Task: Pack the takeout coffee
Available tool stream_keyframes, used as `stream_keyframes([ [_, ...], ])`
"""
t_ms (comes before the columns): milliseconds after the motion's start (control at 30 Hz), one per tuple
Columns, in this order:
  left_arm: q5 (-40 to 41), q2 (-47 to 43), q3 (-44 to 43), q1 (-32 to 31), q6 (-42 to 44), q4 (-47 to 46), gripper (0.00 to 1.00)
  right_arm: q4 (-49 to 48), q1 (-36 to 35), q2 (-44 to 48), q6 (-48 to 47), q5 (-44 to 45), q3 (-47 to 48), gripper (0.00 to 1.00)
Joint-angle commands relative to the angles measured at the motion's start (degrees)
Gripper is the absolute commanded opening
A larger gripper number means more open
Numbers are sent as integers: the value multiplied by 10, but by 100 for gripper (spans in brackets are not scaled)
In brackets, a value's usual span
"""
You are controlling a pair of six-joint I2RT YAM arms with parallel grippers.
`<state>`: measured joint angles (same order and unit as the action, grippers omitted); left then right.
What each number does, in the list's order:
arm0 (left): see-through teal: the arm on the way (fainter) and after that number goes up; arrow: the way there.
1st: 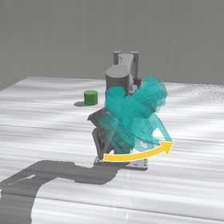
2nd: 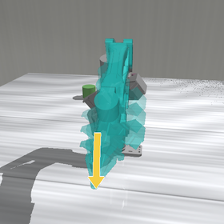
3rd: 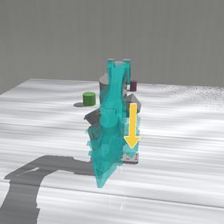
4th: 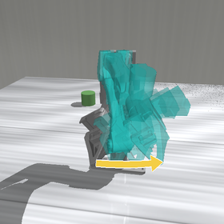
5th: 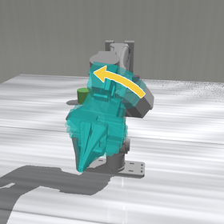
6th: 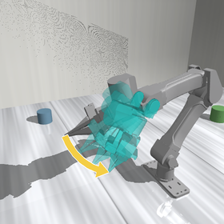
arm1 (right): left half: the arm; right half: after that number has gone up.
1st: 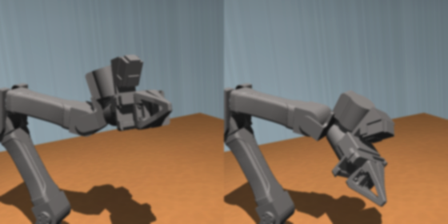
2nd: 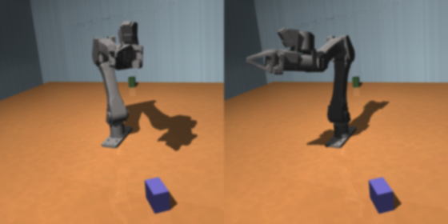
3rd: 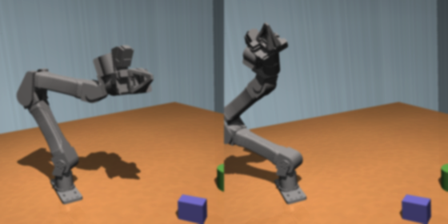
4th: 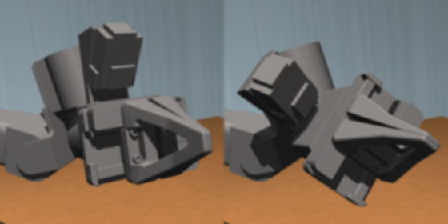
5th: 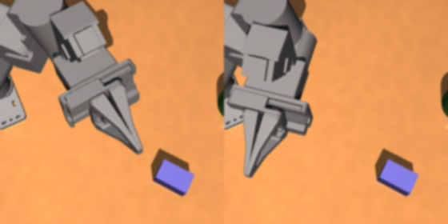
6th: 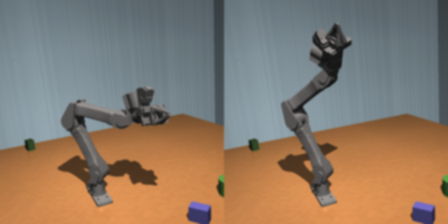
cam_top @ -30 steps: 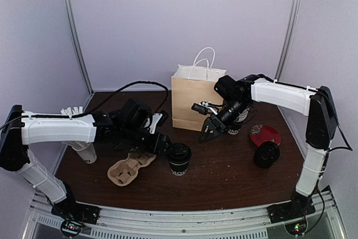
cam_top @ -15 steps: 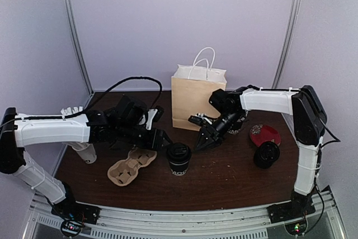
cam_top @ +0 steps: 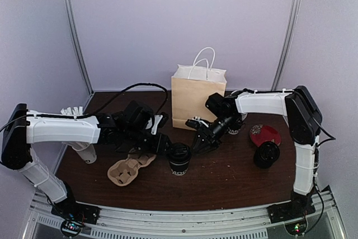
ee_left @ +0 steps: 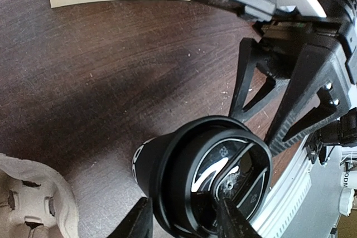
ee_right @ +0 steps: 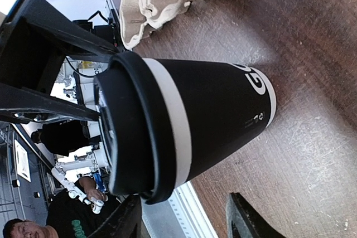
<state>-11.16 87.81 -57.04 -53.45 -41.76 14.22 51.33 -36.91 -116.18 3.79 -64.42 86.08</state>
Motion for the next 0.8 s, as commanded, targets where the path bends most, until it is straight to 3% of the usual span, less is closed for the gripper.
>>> stream_keyframes([
  [0, -10, 8, 19, -2, -8, -27, 40, -2, -11, -15, 1, -4, 3, 55],
  [200, -12, 14, 28, -2, -10, -26, 37, -5, -15, -30, 15, 31, -2, 52],
  [467, 3, 29, 50, -1, -16, 5, 34, 38, -16, -67, 4, 260, 1, 40],
  [667, 18, 15, 94, -1, -15, 7, 33, 50, -26, -48, -29, 314, 17, 38],
  [767, 28, 11, 81, -1, 0, 12, 35, 57, -27, -37, -51, 266, 32, 40],
])
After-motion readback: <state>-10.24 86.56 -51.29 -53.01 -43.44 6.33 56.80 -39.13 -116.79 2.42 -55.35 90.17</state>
